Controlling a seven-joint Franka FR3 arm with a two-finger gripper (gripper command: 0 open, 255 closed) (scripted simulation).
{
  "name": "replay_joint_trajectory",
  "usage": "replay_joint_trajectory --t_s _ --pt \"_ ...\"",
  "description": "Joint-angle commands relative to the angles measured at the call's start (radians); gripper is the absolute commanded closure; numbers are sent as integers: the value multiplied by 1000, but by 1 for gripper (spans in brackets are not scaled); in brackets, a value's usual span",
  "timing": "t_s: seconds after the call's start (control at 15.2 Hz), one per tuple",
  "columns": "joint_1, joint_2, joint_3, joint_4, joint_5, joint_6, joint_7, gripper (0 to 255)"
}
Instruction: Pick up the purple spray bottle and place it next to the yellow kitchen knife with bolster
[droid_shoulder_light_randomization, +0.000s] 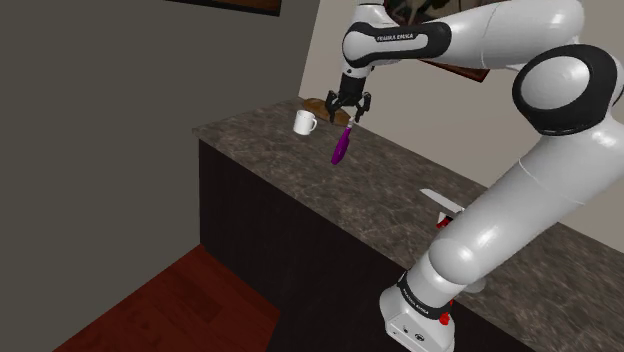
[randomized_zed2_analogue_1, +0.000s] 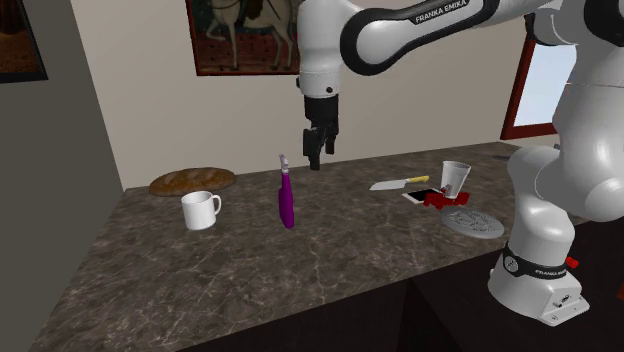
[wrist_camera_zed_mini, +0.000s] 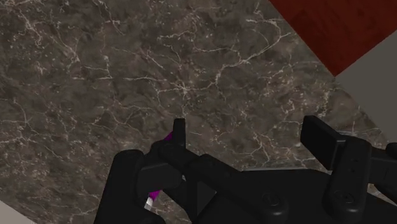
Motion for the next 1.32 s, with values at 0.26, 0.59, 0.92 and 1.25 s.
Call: replay_joint_trajectory --t_s 0.26,0.59,0.92,1.25 --pt "-38 198 -38 192 -52 -7 72 0" --pt "-70 367 -76 380 -79 -37 118 0" --pt "-101 497 -107 530 -89 -63 144 0" --pt "-110 501 -110 473 -91 1 148 0"
